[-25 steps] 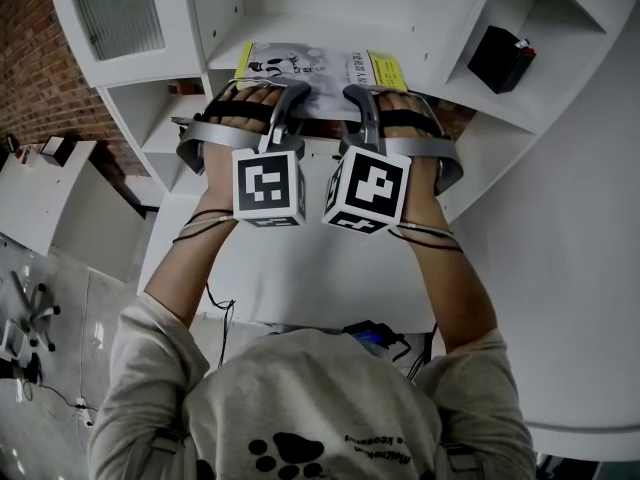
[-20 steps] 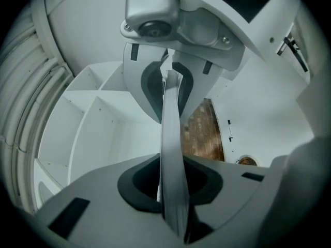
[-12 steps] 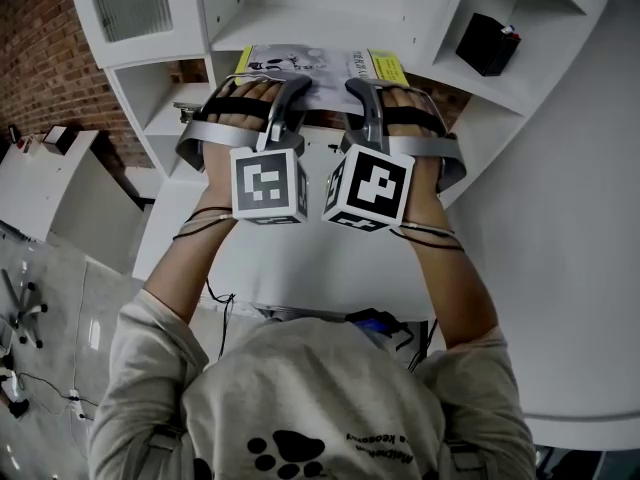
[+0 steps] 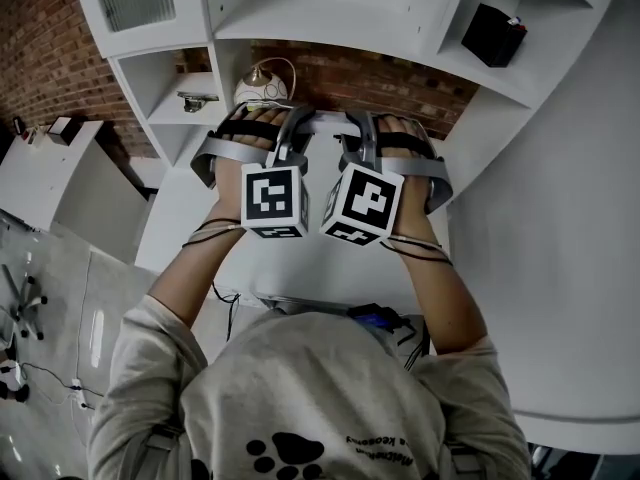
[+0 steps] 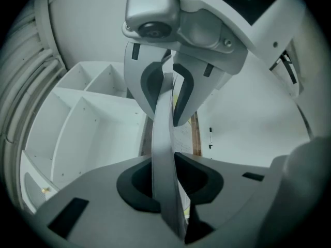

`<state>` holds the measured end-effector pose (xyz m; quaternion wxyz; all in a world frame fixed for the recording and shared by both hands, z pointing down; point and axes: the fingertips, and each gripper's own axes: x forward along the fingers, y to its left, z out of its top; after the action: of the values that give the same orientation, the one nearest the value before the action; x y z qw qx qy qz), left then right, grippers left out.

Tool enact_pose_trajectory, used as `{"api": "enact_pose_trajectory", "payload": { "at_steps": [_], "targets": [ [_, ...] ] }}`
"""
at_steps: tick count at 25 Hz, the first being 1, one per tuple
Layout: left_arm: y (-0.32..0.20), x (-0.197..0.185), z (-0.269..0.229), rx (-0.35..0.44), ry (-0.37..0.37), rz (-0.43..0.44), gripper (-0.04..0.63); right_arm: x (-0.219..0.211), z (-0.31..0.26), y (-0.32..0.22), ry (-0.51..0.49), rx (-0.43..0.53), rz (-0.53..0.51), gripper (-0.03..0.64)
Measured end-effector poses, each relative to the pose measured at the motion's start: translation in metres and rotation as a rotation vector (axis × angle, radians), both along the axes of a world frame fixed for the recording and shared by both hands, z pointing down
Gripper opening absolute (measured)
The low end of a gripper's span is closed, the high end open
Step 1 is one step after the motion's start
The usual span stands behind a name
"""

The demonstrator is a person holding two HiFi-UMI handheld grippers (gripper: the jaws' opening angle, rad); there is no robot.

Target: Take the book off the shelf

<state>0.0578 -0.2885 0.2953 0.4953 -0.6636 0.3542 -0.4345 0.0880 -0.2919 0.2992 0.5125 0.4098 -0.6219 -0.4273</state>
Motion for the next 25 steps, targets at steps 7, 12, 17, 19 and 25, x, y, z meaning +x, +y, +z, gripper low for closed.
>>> {"api": "enact_pose_trajectory", "payload": {
  "at_steps": [7,12,17,19,25],
  "targets": [
    [0.001,-0.002,0.069,-0.121,-0.033,0.020,0.086,-0.001,0.072,0.002,-0.031,-0.125,0.033,0.091],
    [0.005,-0.006,0.100,-0.169,-0.031,0.040,0.084,-0.006,0.099,0.006,-0.043,-0.160,0.058,0.091],
    [0.011,-0.015,0.119,-0.191,-0.009,0.045,0.083,-0.015,0.118,0.012,-0.036,-0.166,0.068,0.091],
    [0.015,-0.018,0.128,-0.203,-0.003,0.047,0.083,-0.018,0.126,0.016,-0.031,-0.166,0.076,0.091],
    [0.029,-0.026,0.158,-0.250,-0.006,0.064,0.081,-0.025,0.156,0.032,-0.027,-0.193,0.095,0.091]
  ]
}}
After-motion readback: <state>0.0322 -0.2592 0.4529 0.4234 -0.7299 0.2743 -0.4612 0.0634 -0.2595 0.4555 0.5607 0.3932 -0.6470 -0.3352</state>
